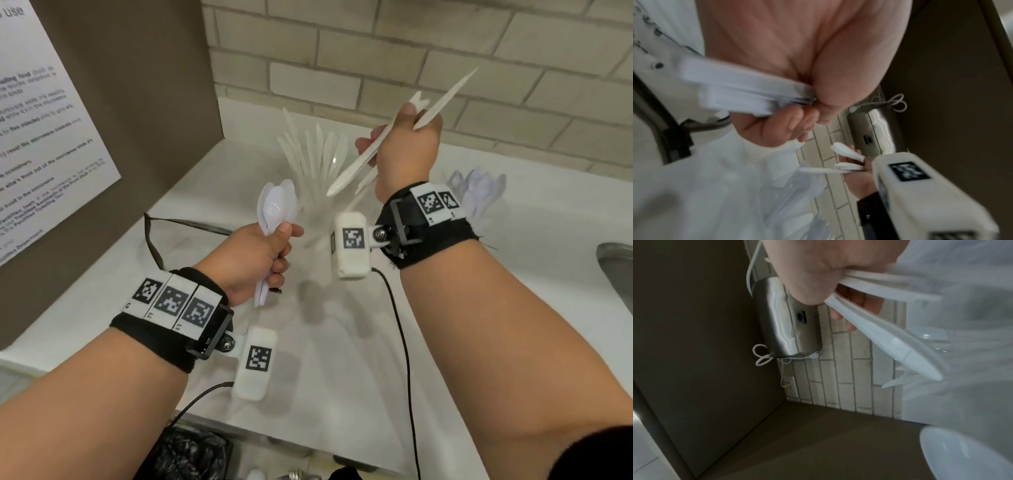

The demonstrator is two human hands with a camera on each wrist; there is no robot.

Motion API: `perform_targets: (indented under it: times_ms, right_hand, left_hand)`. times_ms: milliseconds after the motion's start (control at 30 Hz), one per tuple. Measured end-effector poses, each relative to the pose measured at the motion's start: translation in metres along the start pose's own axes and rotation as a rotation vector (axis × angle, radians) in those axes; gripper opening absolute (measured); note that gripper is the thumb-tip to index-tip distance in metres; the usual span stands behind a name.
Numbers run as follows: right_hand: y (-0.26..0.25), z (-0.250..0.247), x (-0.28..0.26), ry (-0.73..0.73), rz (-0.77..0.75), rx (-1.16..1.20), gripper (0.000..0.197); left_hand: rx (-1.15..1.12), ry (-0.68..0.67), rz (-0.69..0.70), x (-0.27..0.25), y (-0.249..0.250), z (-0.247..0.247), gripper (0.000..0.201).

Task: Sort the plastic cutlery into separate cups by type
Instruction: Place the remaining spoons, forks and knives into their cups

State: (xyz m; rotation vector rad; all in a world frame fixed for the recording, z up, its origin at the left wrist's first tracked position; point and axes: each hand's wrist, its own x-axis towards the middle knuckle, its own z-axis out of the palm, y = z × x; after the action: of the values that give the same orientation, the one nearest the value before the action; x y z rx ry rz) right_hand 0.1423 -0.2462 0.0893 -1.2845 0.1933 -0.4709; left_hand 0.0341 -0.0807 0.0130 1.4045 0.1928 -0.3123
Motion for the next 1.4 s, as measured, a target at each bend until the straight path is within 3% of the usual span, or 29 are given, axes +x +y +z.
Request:
perform_targets:
  times_ms: [233,400,667,833,967,1067,1167,1233,1400]
  right_hand:
    - [0.011,0.057,0.03,-0.155,-0.253,-0.104,0.014]
    - [0.037,0.086,0.046,-0.234,-0.299,-0.166,0.042]
    - [0.09,0.071,0.062,-0.36,-0.042,-0.472,0.048]
    - [0.089,0.063,0.064,-0.363,-0.122,-0.535,0.04]
    - [0.081,0.059,0.06,-0.458,-0.161,-0.764,0.039]
    - [0.063,0.052,0.051,-0.416,-0.208,-0.665,0.039]
    - [0.039,0.039,0.025,-0.42,-0.116,-0.503,0.019]
    - [0.023,0.024,-0.001,-0.505,0.005,-0.431,0.012]
    - [0.002,-0.015,-0.048,-0.849,0.137,-0.494,0.046]
  left_hand:
    - [-0.152,-0.007,-0.033,0.007,0.011,-0.016,0.03]
    - [-0.205,-0.031,-0.049,0.01,0.012,-0.026,0.042]
    - [-0.271,-0.027,-0.046,0.012,0.012,-0.036,0.04]
    - [-0.284,-0.081,-0.035,0.013,0.011,-0.033,0.043]
    - [-0.37,-0.227,-0.043,0.01,0.012,-0.03,0.058]
    - [-0.434,-0.324,-0.059,0.008,0.014,-0.027,0.073]
    - [-0.461,-0.363,-0.042,0.006,0.016,-0.022,0.076]
    - [-0.475,-0.379,-0.037,0.005,0.017,-0.019,0.077]
    - [-0.428,-0.472,-0.054,0.004,0.015,-0.006,0.09]
